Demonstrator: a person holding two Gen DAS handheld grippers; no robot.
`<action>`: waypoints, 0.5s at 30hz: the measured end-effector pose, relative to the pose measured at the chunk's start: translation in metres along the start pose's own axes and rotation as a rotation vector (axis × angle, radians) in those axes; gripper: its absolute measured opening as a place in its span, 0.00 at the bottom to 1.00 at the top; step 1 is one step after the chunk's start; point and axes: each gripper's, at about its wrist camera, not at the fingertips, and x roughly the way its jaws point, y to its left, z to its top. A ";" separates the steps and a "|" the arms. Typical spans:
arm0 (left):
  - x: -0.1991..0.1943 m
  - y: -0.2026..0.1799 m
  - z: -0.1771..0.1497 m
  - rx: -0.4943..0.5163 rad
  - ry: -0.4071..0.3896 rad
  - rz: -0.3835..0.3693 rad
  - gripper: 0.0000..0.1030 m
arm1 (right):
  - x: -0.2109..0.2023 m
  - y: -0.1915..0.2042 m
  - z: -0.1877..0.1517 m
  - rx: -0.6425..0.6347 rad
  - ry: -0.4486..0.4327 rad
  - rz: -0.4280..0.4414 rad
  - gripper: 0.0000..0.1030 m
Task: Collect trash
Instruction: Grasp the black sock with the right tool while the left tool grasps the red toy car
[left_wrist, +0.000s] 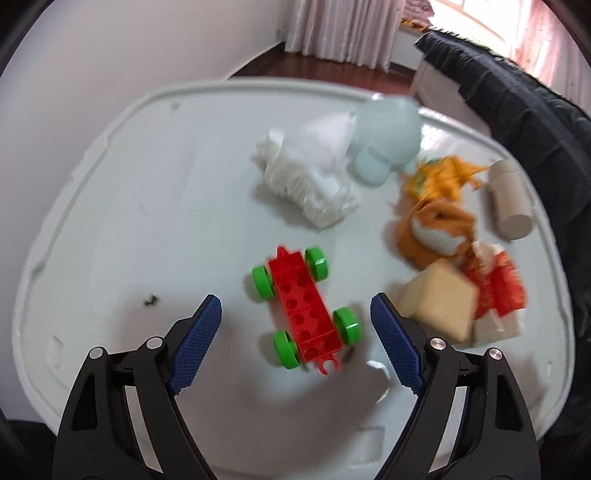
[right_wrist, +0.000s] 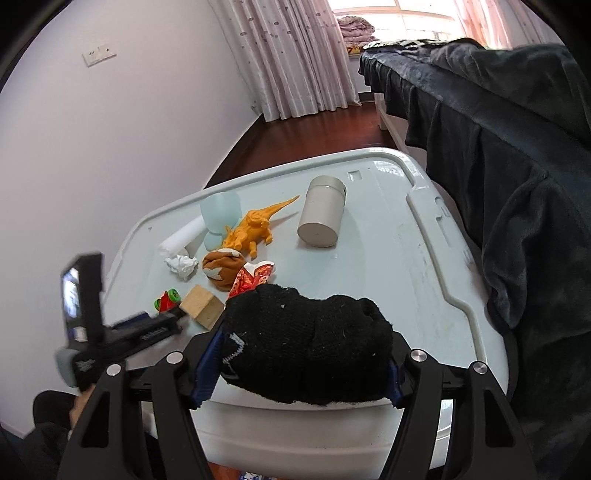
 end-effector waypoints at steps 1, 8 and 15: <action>-0.002 -0.002 -0.002 0.011 -0.030 0.018 0.77 | 0.000 -0.003 0.000 0.011 0.002 0.004 0.65; -0.009 -0.014 -0.010 0.041 -0.079 -0.032 0.39 | 0.003 -0.009 0.001 0.059 0.006 0.030 0.66; -0.020 0.004 -0.019 0.057 -0.085 -0.139 0.38 | 0.008 0.004 -0.003 0.004 0.021 0.023 0.66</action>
